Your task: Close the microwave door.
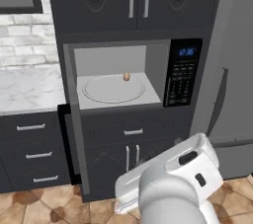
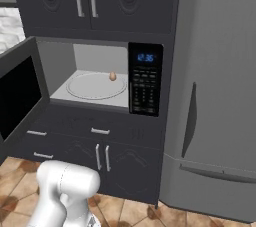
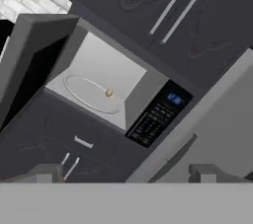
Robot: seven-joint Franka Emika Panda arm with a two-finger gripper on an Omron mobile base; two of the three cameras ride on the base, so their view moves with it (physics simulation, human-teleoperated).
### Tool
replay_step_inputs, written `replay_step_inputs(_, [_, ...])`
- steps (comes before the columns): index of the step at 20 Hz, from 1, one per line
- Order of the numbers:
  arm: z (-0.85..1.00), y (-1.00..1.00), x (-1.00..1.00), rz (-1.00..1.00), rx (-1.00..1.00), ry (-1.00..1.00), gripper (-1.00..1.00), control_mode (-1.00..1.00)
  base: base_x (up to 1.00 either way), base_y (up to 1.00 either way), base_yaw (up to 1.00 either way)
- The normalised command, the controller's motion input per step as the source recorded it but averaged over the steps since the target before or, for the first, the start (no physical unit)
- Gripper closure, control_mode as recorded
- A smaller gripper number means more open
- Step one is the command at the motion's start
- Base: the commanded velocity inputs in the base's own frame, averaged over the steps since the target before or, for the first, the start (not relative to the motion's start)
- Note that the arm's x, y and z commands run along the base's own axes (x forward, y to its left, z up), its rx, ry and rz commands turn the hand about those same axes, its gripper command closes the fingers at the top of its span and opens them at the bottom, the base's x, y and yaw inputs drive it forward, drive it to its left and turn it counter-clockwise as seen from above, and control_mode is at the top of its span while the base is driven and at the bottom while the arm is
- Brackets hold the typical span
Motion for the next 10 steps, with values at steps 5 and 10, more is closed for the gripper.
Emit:
replay_step_inputs(5, [0.0,1.0,0.1,-0.11,-0.13,-0.34,-1.0,-1.0,0.0,0.0,0.0])
replay_step_inputs(10, [-0.22,1.0,0.19,-0.07,-0.11,-0.36,-1.0,-1.0,0.0,0.0,0.0])
